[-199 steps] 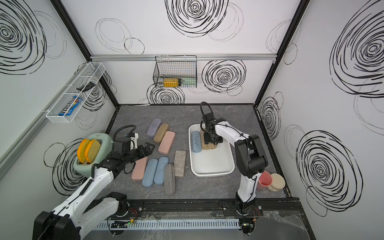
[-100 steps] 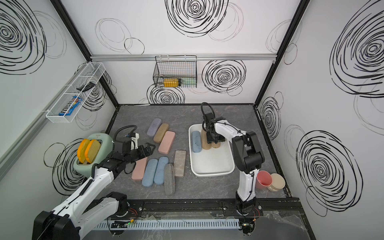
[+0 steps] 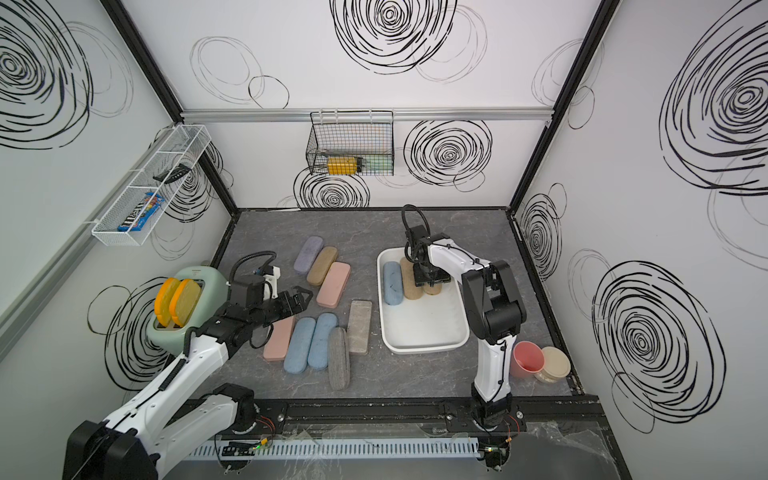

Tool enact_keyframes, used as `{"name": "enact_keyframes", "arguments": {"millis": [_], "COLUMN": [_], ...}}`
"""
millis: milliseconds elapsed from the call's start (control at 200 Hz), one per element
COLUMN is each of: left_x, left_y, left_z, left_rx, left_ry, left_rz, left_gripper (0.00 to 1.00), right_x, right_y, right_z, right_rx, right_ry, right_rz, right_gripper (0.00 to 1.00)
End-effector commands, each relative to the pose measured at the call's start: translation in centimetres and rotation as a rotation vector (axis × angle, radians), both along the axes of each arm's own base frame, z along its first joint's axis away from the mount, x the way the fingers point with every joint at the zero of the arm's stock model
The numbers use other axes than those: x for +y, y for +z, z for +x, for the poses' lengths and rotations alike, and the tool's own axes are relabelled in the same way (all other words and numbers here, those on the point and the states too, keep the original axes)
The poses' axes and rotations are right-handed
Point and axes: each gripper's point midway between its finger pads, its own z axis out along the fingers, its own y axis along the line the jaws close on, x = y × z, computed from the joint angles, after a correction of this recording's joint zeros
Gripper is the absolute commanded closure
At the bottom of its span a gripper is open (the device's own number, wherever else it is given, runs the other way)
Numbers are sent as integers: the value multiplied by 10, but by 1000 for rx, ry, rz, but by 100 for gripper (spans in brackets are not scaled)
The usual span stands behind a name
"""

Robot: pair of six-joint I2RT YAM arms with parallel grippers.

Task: Put the glasses cases into the storage boxes
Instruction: Place the glasses case in the storage box.

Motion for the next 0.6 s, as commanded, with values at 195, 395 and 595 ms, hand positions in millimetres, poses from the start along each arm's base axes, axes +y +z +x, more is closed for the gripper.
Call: {"name": "enact_keyframes", "arguments": {"millis": [195, 395, 595], "left_x": [0, 0, 0], "left_y": [3, 3, 3], "left_z": [2, 2, 1], "left_rx": [-18, -16, -17], "left_ry": [9, 11, 11], "left_rz": [7, 8, 9], "left_gripper": [4, 4, 4], "right_x": [3, 4, 7], "right_y": [14, 19, 26], "right_z": [14, 16, 15], "right_rx": [-47, -58, -73], "right_ry": [-12, -13, -12], "right_rz": [10, 12, 19], "right_gripper": [26, 21, 21]}}
